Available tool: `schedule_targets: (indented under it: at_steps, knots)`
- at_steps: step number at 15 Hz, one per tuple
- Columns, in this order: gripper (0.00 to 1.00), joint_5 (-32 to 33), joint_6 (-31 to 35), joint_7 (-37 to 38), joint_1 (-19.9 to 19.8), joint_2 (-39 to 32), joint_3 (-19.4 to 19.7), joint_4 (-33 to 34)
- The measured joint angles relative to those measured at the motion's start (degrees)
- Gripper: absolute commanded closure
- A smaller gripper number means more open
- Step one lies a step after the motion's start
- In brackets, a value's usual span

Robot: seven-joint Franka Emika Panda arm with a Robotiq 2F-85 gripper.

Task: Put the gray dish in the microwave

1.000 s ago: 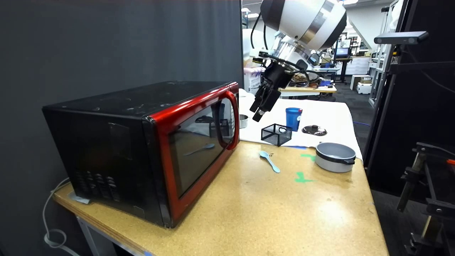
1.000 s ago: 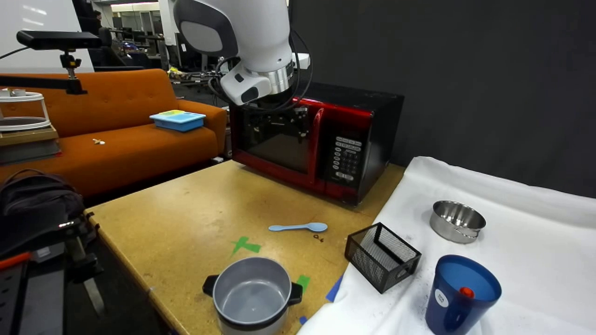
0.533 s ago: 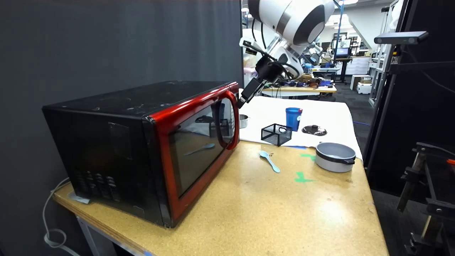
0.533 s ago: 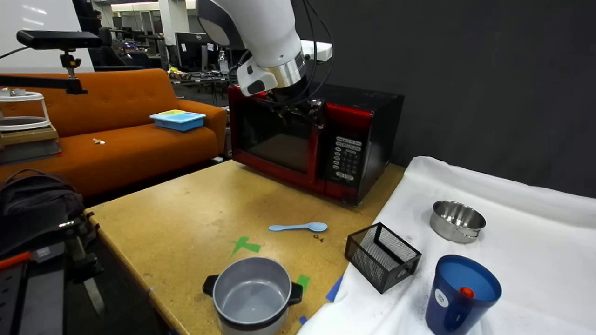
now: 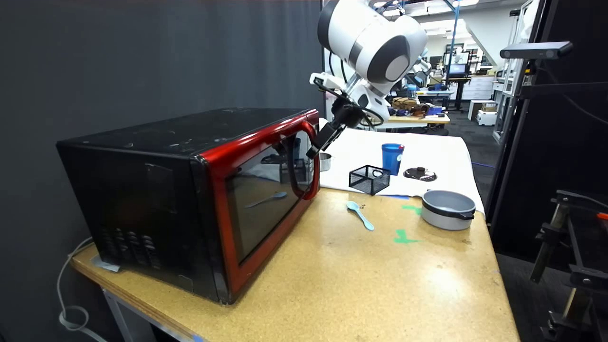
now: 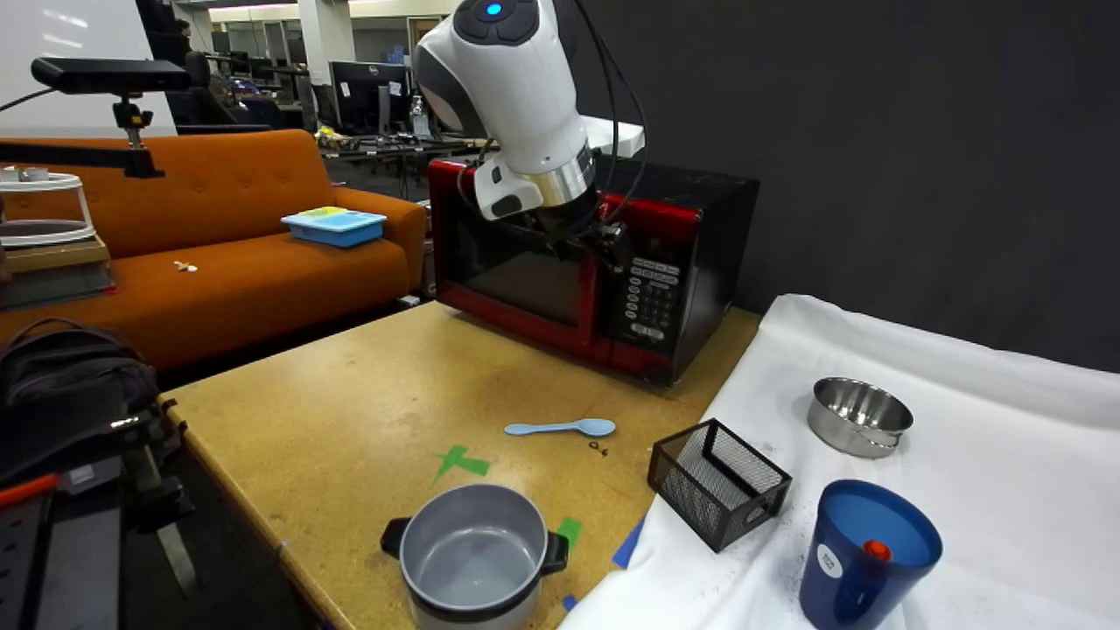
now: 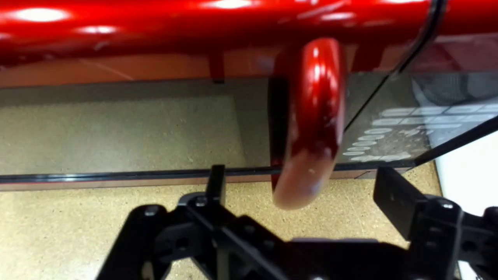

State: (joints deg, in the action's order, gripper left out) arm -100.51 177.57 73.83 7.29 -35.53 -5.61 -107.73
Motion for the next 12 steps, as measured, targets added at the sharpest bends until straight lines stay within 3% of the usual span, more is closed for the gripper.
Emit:
schedule_targets:
  at_steps: [9, 12]
  knots:
    - [0.95, -2.09, -0.28, -4.32, 0.30, -1.10, 0.64, 0.16]
    - [0.93, -3.93, -0.22, -6.87, 0.57, -1.04, 0.77, 0.22]
